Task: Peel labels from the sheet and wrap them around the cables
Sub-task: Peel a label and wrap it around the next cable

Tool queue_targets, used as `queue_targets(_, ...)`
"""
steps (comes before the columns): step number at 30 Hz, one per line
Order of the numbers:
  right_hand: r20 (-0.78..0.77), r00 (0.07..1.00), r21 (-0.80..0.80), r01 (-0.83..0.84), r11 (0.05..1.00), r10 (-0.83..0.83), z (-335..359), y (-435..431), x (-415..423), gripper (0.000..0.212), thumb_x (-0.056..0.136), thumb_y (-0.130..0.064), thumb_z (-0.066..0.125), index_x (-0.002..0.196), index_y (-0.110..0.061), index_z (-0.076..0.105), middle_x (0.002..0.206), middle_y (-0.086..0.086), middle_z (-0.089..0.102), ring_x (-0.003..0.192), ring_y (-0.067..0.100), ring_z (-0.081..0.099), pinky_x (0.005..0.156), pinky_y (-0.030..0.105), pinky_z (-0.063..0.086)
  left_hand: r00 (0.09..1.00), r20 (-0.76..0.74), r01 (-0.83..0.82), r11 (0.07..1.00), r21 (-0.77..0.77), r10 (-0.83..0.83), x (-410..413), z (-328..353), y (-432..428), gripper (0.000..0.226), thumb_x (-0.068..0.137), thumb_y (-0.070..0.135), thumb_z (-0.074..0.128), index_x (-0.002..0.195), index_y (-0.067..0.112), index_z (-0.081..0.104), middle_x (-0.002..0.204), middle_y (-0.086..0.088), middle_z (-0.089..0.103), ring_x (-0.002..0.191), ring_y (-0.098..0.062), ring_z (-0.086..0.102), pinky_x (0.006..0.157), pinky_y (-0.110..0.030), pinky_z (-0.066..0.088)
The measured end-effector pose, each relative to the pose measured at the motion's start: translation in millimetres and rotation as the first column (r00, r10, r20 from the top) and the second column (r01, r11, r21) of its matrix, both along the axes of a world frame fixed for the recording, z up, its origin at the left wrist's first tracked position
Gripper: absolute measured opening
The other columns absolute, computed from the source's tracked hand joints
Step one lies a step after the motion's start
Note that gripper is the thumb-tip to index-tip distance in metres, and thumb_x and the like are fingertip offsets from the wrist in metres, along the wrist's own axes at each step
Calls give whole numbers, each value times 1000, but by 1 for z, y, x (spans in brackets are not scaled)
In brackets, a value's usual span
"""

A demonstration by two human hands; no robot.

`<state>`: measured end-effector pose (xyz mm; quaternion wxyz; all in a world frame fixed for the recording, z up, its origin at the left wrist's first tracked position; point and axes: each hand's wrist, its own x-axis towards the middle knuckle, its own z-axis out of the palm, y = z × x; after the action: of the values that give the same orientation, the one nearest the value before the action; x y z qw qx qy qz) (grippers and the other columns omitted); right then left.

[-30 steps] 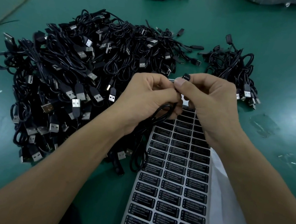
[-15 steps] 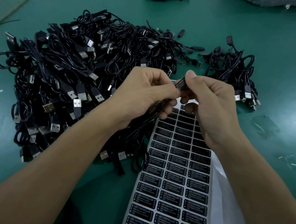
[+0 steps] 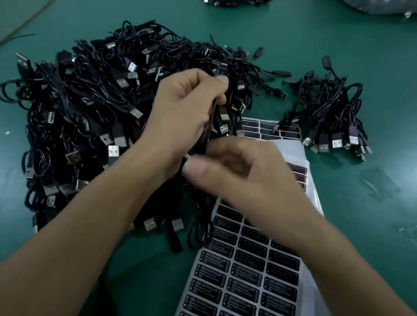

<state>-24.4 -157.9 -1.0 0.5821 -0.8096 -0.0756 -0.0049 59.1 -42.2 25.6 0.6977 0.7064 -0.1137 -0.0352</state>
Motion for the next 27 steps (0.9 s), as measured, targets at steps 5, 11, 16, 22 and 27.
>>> queue_targets(5,-38,999,64,39,997,-37,-5,13,-4,19,79,-23,82,90,-22,67,78,-1,74,72,14,71,68,35,60,994,-95,-63,994,-94,54,4,-1,3,33,98,13,54,66,19,45,46,7,28,40,-10,21,35,-20,20)
queue_targets(11,19,998,234,52,971,-58,14,-2,-3,10,89,-13,66,90,-18,75,67,-3,70,57,3,62,52,14,47,949,-270,-241,925,-293,161,15,6,18,44,105,32,42,63,19,49,47,7,30,37,-7,20,34,-22,17)
queue_targets(16,124,889,56,437,898,-440,19,-50,17,22,95,-18,66,81,-32,75,69,-6,71,58,12,55,55,26,46,944,-314,-166,969,-182,102,17,4,20,45,106,52,33,98,17,61,50,8,42,39,-6,26,37,-21,23)
queue_targets(22,294,661,-279,751,599,-691,26,-110,55,25,94,-22,56,108,-13,74,76,7,70,82,18,63,65,9,33,905,99,325,821,470,-414,0,6,13,23,79,49,77,92,30,72,80,16,71,67,7,61,63,-12,47)
queue_targets(27,237,639,-466,735,492,-732,27,-127,65,41,98,-23,48,138,-21,57,120,17,65,114,33,45,87,36,35,662,-249,521,196,831,-707,-14,5,10,99,53,71,84,139,60,36,148,37,25,137,5,31,112,-31,28)
